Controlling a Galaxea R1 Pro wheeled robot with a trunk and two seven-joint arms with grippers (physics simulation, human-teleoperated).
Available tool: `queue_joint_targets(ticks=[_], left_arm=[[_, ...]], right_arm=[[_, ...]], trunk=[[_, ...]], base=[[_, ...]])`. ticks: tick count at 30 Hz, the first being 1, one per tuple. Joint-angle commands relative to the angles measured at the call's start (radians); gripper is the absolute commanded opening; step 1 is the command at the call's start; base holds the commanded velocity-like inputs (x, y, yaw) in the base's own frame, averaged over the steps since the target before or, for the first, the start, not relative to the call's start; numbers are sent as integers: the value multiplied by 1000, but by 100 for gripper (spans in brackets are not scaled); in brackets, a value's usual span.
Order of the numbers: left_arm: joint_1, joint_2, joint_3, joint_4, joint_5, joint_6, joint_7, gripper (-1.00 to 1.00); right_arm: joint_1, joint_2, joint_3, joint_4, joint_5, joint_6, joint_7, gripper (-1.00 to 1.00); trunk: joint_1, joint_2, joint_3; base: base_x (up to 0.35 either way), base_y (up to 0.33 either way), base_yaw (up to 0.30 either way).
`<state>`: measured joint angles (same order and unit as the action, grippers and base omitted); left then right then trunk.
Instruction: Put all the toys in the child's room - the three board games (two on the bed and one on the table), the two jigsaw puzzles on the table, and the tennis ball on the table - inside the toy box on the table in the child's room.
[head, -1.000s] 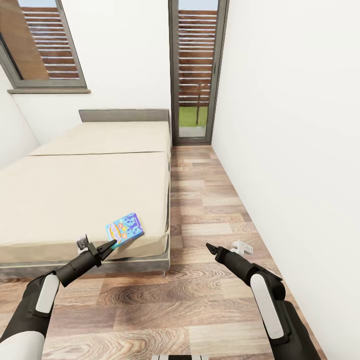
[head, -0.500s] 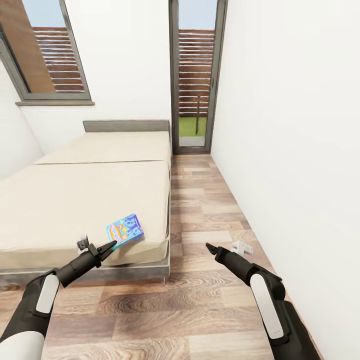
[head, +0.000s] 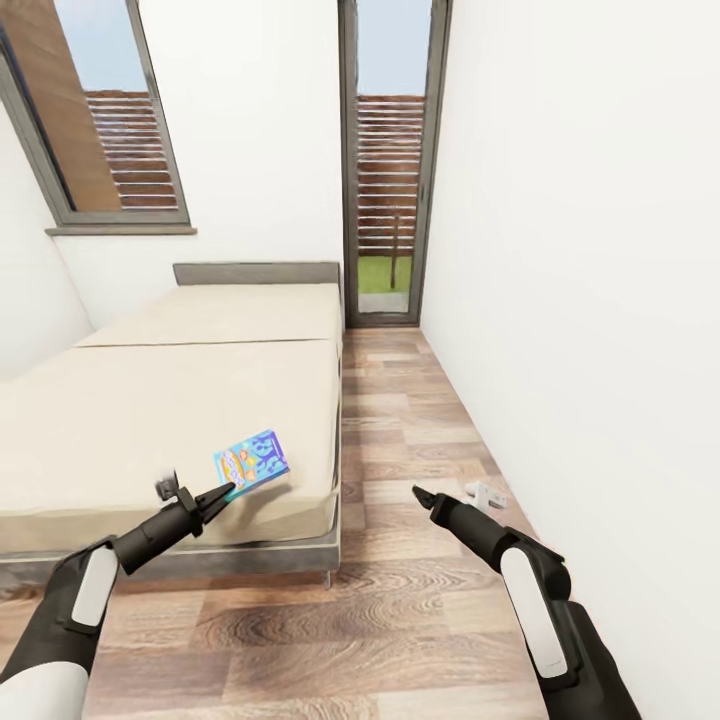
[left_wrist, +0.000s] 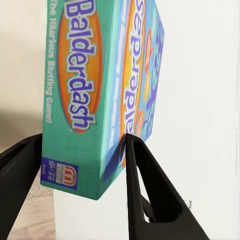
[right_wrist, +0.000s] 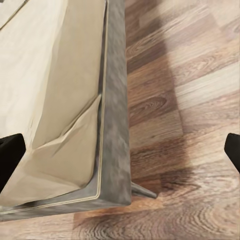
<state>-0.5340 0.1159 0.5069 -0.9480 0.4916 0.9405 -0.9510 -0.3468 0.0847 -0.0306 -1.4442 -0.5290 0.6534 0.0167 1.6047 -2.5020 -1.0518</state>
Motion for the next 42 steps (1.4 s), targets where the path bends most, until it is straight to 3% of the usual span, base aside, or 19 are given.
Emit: queue_joint_targets(ticks=[1,3,9,15,18,20,25,31,42], left_arm=[[-1,1,2,-1,-3,13,-3,-100],[-3,5,2,-9,-4,48,-3,-100],[-5,60,-1,-42,-3,98,-4,-100],[-6,142,-2,-48,-1,107,-10,-100],[-6,182,-2,-49,-1,107,-44,-100],[-6,214,-5,-49,-2,107,-99,-100],[-6,258,-42,-49,-6,107,-176,-100],[-6,285,-95,-49,-4,107,-194,-100],[-7,288,-110,-49,-4,107,-216,-100]], right_arm=[[0,1,-2,-1,-3,3,2,100],[-1,0,-2,-1,-5,-6,2,100],[-1,0,-1,-1,-7,-15,2,100],[-1,1,-3,-1,-6,-19,2,100],[-1,1,-3,-1,-7,-20,2,100],[-1,1,-3,-1,-8,-20,2,100],[-1,1,-4,-1,-10,-21,1,100],[-1,0,-4,-1,-12,-19,0,100],[-1,-1,-5,6,-13,-8,-1,100]], trunk=[[-1,0,3],[-2,0,11],[-4,2,34],[-24,37,54],[-35,58,63],[-43,72,69],[-62,107,85],[-85,149,104],[-123,219,135]], base=[[0,0,0],[0,0,0],[0,0,0],[0,0,0],[0,0,0],[0,0,0],[0,0,0],[0,0,0],[0,0,0]])
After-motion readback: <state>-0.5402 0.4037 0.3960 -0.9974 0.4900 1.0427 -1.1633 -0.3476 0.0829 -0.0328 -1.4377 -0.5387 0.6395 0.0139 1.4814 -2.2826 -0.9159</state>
